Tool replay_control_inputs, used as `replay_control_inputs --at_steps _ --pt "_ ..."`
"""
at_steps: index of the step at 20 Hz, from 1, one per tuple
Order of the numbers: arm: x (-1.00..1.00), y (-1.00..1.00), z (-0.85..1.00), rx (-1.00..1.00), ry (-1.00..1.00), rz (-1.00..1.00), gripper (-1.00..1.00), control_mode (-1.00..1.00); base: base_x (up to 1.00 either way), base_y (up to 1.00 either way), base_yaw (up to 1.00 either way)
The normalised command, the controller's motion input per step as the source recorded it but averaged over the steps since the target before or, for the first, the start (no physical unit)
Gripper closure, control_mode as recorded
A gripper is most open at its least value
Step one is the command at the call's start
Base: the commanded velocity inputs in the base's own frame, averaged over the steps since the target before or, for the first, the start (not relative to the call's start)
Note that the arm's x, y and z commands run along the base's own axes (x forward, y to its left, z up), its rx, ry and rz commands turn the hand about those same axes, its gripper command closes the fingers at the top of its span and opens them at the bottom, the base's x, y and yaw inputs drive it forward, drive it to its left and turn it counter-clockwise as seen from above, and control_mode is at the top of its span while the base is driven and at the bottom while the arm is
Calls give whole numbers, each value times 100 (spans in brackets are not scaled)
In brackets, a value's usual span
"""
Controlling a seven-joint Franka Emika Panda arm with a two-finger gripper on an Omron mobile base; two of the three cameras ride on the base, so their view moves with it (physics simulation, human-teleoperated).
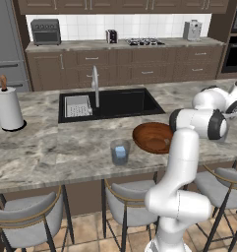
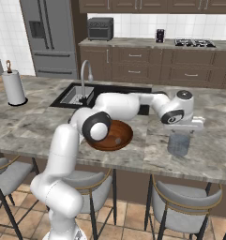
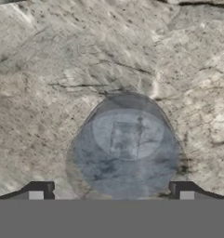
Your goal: There are four ice cubes in the ice bowl. Place two ice cubes in each glass of water.
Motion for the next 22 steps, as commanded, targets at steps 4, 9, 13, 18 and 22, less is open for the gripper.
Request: replay_control_inputs --at_steps 4,9,13,18,22 --pt "-1 20 45 0 0 0 -100 -100 0 0 0" --pt "-9 62 40 0 0 9 -100 -100 0 0 0" --pt "-14 89 12 0 0 27 -100 -100 0 0 0" --pt "-35 97 0 -3 -8 25 -100 -100 0 0 0" --pt "-37 93 0 -1 -7 21 -100 -100 0 0 0"
